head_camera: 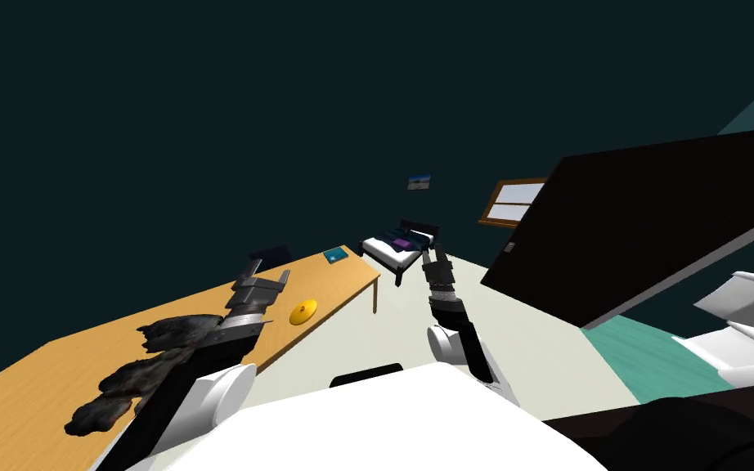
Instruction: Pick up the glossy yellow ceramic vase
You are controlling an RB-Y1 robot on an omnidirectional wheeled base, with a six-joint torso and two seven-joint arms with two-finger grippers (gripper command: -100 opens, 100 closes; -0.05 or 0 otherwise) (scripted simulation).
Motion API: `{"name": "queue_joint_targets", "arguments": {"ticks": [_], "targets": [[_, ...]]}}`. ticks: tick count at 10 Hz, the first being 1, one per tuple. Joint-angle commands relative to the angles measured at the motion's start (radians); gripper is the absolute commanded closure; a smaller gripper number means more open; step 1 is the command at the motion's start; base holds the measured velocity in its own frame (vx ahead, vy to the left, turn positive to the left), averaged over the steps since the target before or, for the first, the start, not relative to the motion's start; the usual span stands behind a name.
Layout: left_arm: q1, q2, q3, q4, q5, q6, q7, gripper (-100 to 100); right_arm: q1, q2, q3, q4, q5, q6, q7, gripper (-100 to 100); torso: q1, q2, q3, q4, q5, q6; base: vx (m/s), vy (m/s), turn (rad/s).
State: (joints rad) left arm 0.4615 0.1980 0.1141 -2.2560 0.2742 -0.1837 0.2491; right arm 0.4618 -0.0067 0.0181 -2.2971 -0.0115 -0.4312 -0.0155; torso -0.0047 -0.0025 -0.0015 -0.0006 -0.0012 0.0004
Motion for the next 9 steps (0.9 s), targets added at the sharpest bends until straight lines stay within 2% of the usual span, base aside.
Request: {"name": "queue_joint_targets", "arguments": {"ticks": [1, 2, 3, 4, 5, 6, 7, 8, 9], "targets": [[0.003, 0.007, 0.004, 0.015, 0.017, 0.035, 0.011, -100, 0.0, 0.0, 0.0, 0.0, 0.0, 0.0, 0.0, 0, 0.0, 0.0, 0.0, 0.0, 0.0, 0.0, 0.05, -0.05, -0.101], [0.001, 0.023, 0.023, 0.028, 0.051, 0.07, 0.028, -100, 0.0, 0.0, 0.0, 0.0, 0.0, 0.0, 0.0, 0, 0.001, 0.0, 0.0, 0.0, 0.0, -0.001, 0.051, -0.067, -0.182], [0.001, 0.023, 0.023, 0.028, 0.051, 0.082, 0.028, -100, 0.0, 0.0, 0.0, 0.0, 0.0, 0.0, 0.0, 0, 0.0, 0.0, 0.0, 0.0, 0.0, 0.0, 0.04, -0.049, -0.125], [0.001, 0.04, 0.043, 0.044, 0.087, 0.113, 0.045, -100, 0.0, 0.0, 0.0, 0.0, 0.0, 0.0, 0.0, 0, 0.001, 0.001, 0.0, 0.0, 0.0, -0.001, 0.038, -0.046, -0.254], [0.001, 0.04, 0.043, 0.044, 0.087, 0.132, 0.045, -100, 0.0, 0.0, 0.0, 0.0, 0.0, 0.0, 0.0, 0, 0.001, 0.001, 0.0, 0.0, 0.0, 0.0, 0.039, -0.033, -0.118], [0.001, 0.058, 0.063, 0.061, 0.124, 0.168, 0.062, -100, 0.0, 0.0, 0.0, 0.0, 0.0, 0.0, 0.0, 0, 0.002, 0.001, 0.001, 0.0, 0.0, -0.001, 0.056, -0.05, -0.248], [0.001, 0.058, 0.063, 0.061, 0.124, 0.183, 0.062, -100, 0.0, 0.0, 0.0, 0.0, 0.0, 0.0, 0.0, 0, 0.001, 0.001, 0.0, 0.0, 0.0, 0.0, 0.043, -0.033, -0.085], [0.002, 0.076, 0.083, 0.08, 0.162, 0.208, 0.077, -100, 0.0, 0.0, 0.0, 0.0, 0.0, 0.0, 0.0, 0, 0.002, 0.001, 0.001, 0.0, 0.0, -0.001, 0.045, -0.036, -0.189], [0.002, 0.076, 0.083, 0.08, 0.162, 0.235, 0.077, -100, 0.0, 0.0, 0.0, 0.0, 0.0, 0.0, 0.0, 0, 0.002, 0.001, 0.0, 0.0, 0.0, 0.0, 0.039, -0.023, -0.109]]}}
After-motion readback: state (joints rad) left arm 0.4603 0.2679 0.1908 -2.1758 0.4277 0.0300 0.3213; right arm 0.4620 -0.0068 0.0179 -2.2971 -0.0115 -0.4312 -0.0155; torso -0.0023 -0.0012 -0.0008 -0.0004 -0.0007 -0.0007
